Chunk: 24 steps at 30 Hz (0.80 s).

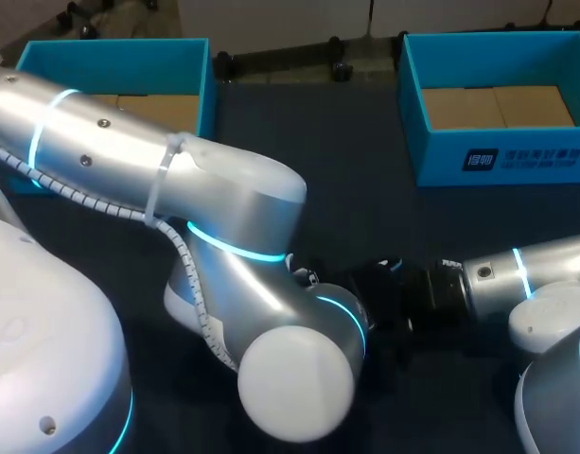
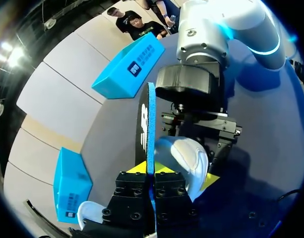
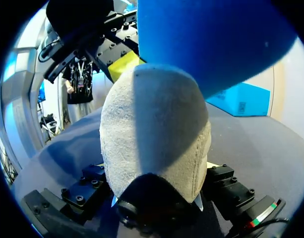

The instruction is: Take the shoe out of the shoebox, open the shoe tongue, remove and reinsert the insole, then place the shoe into the shoebox

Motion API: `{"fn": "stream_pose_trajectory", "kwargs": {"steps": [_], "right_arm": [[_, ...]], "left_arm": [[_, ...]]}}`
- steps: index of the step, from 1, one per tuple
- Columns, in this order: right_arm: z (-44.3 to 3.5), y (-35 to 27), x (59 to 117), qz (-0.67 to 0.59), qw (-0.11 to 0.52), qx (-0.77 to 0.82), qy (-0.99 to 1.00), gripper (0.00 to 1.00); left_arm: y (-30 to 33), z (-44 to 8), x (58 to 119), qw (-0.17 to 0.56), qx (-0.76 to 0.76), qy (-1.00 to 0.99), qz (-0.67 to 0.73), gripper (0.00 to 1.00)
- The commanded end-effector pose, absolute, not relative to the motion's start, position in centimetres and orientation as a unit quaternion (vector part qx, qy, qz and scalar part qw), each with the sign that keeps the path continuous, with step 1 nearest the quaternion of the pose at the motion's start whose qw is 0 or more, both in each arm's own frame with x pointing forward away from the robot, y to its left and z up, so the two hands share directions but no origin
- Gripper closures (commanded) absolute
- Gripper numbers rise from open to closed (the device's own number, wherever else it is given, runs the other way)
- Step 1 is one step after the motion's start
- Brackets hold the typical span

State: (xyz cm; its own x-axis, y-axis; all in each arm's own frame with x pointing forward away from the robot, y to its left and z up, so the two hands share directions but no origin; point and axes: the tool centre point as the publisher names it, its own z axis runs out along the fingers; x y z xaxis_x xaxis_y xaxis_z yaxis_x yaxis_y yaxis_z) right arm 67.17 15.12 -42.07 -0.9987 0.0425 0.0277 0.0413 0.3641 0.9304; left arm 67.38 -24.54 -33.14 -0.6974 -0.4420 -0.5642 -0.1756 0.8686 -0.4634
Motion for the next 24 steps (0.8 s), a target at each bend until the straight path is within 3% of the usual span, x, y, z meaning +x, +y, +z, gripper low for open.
{"fn": "stream_pose_trajectory", "kwargs": {"steps": [1,4,8,14,24], "right_arm": [[-42.0,15.2,67.1,0.562,0.001,0.026,0.827,1.0],[-42.0,15.2,67.1,0.562,0.001,0.026,0.827,1.0],[-42.0,15.2,67.1,0.562,0.001,0.026,0.827,1.0],[-42.0,15.2,67.1,0.562,0.001,0.026,0.827,1.0],[-42.0,15.2,67.1,0.562,0.001,0.026,0.827,1.0]], "left_arm": [[-23.8,-32.1,67.6,0.342,-0.168,0.903,-0.199,1.0],[-24.1,-32.2,67.6,0.343,-0.164,0.904,-0.197,1.0],[-24.3,-32.3,67.6,0.339,-0.158,0.906,-0.199,0.92],[-24.6,-32.4,67.4,0.337,-0.15,0.907,-0.202,0.72],[-24.7,-33.3,67.2,0.335,-0.138,0.91,-0.202,0.78]]}}
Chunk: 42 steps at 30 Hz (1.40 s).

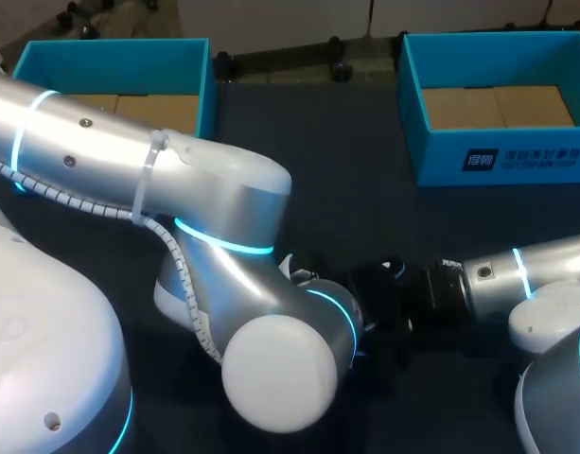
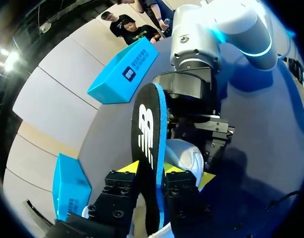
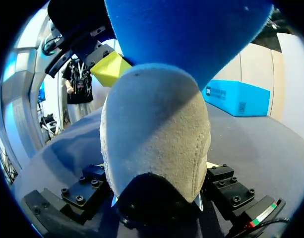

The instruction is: Take the shoe out of the shoebox, open the shoe tongue, remove and reinsert the insole, then place the shoe into the shoebox

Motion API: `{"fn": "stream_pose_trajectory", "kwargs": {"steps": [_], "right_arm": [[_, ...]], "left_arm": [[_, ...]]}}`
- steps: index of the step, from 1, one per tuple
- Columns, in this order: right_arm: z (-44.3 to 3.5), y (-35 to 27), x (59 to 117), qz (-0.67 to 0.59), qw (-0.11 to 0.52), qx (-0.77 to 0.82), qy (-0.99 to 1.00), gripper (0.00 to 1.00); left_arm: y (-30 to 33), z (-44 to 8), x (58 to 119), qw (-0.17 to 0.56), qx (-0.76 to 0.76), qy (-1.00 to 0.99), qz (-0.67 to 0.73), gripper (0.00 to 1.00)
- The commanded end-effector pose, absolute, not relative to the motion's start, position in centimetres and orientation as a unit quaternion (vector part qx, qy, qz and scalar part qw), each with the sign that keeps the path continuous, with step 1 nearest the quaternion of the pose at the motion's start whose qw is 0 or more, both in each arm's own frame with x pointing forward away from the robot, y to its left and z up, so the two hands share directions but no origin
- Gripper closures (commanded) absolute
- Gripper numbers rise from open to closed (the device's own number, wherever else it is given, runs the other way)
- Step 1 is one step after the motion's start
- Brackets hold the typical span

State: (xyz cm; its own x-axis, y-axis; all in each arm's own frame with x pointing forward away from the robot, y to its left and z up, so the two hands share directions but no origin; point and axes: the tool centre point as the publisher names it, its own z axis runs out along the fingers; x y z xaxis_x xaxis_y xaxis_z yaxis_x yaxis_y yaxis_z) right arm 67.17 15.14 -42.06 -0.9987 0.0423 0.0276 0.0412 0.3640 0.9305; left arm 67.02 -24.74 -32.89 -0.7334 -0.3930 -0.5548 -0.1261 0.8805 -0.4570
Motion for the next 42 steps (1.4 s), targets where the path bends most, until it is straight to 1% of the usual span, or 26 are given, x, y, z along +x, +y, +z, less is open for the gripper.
{"fn": "stream_pose_trajectory", "kwargs": {"steps": [1,4,7,8,9,18,33,39,42], "right_arm": [[-42.0,15.2,67.1,0.562,0.001,0.026,0.827,1.0],[-42.0,15.2,67.1,0.562,0.001,0.026,0.827,1.0],[-42.0,15.2,67.1,0.562,0.001,0.026,0.827,1.0],[-42.0,15.2,67.1,0.562,0.001,0.026,0.827,1.0],[-42.0,15.2,67.1,0.562,0.001,0.026,0.827,1.0],[-42.0,15.2,67.1,0.562,0.001,0.026,0.827,1.0],[-42.0,15.2,67.1,0.562,0.001,0.026,0.827,1.0],[-42.0,15.2,67.1,0.562,0.001,0.026,0.827,1.0],[-42.0,15.2,67.1,0.562,0.001,0.026,0.827,1.0]], "left_arm": [[-24.7,-33.3,67.2,0.335,-0.136,0.91,-0.203,0.78],[-24.7,-33.2,67.1,0.337,-0.132,0.909,-0.205,0.78],[-24.7,-33.2,67.1,0.337,-0.131,0.909,-0.207,0.8],[-24.7,-33.2,67.1,0.337,-0.13,0.909,-0.208,0.84],[-24.7,-33.2,67.1,0.337,-0.13,0.909,-0.208,1.0],[-24.4,-31.4,66.7,0.329,-0.138,0.908,-0.22,1.0],[-25.6,-27.7,68.2,0.266,-0.162,0.924,-0.221,1.0],[-26.8,-26.1,69.2,0.214,-0.177,0.933,-0.23,1.0],[-27.3,-25.3,69.5,0.171,-0.177,0.939,-0.241,1.0]]}}
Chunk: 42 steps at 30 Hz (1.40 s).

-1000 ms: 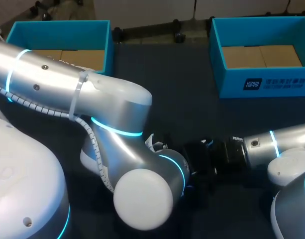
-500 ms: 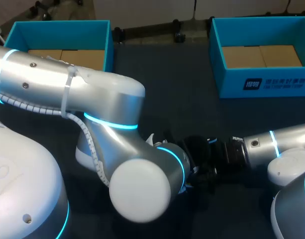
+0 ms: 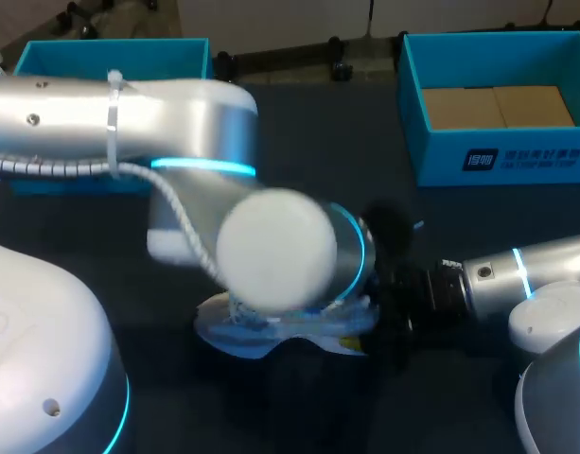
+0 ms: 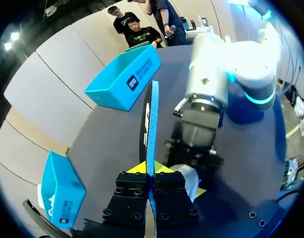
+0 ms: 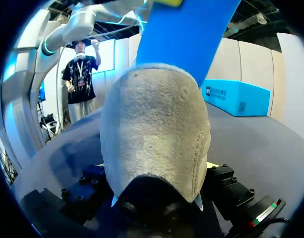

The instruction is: Take the shoe out of the shoebox, open the shoe tongue, remove and reinsert the insole, then place the shoe into the shoebox

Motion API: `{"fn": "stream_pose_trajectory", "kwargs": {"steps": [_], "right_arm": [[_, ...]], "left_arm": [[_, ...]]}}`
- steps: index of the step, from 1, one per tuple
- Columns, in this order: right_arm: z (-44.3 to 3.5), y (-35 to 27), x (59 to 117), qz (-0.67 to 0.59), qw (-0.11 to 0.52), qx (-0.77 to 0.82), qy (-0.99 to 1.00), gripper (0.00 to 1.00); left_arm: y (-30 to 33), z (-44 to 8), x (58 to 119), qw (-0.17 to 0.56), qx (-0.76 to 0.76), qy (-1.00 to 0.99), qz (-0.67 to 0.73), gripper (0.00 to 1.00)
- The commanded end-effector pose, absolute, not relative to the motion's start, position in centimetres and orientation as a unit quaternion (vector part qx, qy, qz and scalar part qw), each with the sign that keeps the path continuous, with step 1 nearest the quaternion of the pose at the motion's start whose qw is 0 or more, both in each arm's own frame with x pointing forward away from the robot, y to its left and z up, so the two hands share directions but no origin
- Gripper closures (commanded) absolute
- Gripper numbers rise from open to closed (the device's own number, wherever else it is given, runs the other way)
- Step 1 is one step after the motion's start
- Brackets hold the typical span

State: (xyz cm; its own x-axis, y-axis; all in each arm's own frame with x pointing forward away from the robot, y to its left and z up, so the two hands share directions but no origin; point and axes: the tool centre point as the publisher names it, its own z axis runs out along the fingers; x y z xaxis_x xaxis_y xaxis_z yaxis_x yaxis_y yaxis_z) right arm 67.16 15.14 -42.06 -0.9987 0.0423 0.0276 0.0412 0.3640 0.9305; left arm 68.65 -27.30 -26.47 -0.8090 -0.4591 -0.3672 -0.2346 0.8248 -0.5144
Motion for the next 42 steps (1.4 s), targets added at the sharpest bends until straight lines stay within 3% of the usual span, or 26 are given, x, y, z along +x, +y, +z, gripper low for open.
{"fn": "stream_pose_trajectory", "kwargs": {"steps": [1,27,32,42], "right_arm": [[-42.0,15.2,67.1,0.562,0.001,0.026,0.827,1.0],[-42.0,15.2,67.1,0.562,0.001,0.026,0.827,1.0],[-42.0,15.2,67.1,0.562,0.001,0.026,0.827,1.0],[-42.0,15.2,67.1,0.562,0.001,0.026,0.827,1.0]], "left_arm": [[-27.5,-24.9,69.5,0.157,-0.174,0.941,-0.245,1.0],[-28.9,-12.7,69.4,-0.023,-0.115,0.938,-0.326,1.0],[-28.6,-9.9,69.8,-0.097,-0.114,0.923,-0.355,1.0],[-28.6,-9.9,69.8,-0.097,-0.114,0.923,-0.355,1.0]]}}
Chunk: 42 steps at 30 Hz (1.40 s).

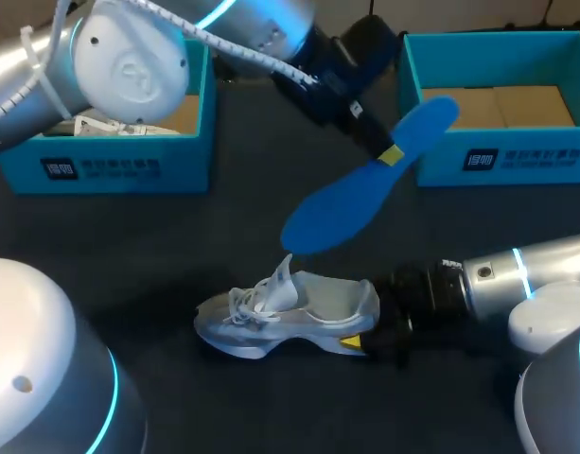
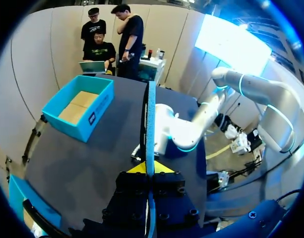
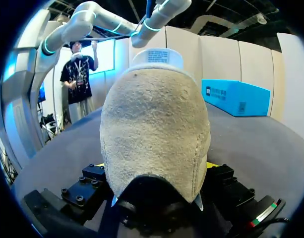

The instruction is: Take the shoe out of the shoebox, open the shoe tongue, remove and reinsert the insole, then place the shoe into the shoebox

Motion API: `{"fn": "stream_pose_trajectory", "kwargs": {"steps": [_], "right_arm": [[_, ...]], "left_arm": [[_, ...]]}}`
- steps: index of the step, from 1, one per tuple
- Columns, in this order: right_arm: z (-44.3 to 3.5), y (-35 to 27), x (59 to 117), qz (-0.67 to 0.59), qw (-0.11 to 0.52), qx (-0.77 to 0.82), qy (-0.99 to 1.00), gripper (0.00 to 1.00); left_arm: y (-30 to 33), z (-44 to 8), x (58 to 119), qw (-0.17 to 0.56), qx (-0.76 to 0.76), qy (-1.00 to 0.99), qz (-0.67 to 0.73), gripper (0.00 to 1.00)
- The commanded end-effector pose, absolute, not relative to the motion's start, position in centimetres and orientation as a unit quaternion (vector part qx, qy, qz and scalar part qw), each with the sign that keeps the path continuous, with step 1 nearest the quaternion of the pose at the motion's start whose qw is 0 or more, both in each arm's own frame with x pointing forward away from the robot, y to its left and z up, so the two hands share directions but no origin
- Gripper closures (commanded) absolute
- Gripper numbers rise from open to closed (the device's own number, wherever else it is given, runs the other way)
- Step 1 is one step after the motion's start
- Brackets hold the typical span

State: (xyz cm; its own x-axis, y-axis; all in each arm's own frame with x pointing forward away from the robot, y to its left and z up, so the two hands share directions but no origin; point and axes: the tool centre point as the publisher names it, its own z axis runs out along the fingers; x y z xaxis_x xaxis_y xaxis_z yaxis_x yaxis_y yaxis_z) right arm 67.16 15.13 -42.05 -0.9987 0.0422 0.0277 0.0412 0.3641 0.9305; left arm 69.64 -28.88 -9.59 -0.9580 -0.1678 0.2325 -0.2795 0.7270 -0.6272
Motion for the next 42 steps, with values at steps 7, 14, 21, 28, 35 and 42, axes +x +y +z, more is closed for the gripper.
{"fn": "stream_pose_trajectory", "kwargs": {"steps": [7,14,21,28,35,42], "right_arm": [[-42.0,15.2,67.1,0.562,0.001,0.026,0.827,1.0],[-42.0,15.2,67.1,0.562,0.001,0.026,0.827,1.0],[-42.0,15.2,67.1,0.562,0.001,0.026,0.827,1.0],[-42.0,15.2,67.1,0.562,0.001,0.026,0.827,1.0],[-42.0,15.2,67.1,0.562,0.001,0.026,0.827,1.0],[-42.0,15.2,67.1,0.562,0.001,0.026,0.827,1.0]], "left_arm": [[-28.1,-9.4,69.6,0.103,0.115,-0.919,0.362,1.0],[-24.9,-4.6,68.1,0.103,0.141,-0.888,0.425,1.0],[-22.1,-0.9,66.2,0.116,0.136,-0.853,0.49,1.0],[-20.2,2.9,64.3,0.182,0.126,-0.809,0.545,1.0],[-20.2,3.3,64.3,0.185,0.125,-0.807,0.547,1.0],[-20.2,3.3,64.3,0.185,0.125,-0.807,0.547,1.0]]}}
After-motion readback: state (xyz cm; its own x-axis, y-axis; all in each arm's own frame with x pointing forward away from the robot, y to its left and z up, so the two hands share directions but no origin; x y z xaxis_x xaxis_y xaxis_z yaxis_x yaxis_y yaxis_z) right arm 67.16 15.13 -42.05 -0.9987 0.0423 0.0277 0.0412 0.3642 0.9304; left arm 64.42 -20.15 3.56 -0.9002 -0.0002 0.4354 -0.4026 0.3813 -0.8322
